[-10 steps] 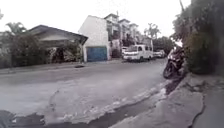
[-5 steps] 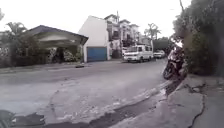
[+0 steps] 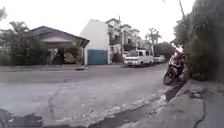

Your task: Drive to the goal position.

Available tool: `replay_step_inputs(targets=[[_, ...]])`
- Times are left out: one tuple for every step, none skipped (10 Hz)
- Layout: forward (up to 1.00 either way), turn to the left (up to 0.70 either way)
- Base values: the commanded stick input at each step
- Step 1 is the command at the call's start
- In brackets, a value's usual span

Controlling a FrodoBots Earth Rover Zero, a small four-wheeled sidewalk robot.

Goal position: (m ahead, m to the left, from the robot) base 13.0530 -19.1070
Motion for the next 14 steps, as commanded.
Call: replay_step_inputs(targets=[[0.00,0.00],[0.00,0.00],[0.00,0.00],[0.06,0.00],[0.19,0.00],[0.30,0.00],[0.30,0.00],[0.25,0.00],[0.09,0.00],[0.00,0.00],[0.12,0.00],[0.30,0.00],[0.18,0.00],[0.00,0.00]])
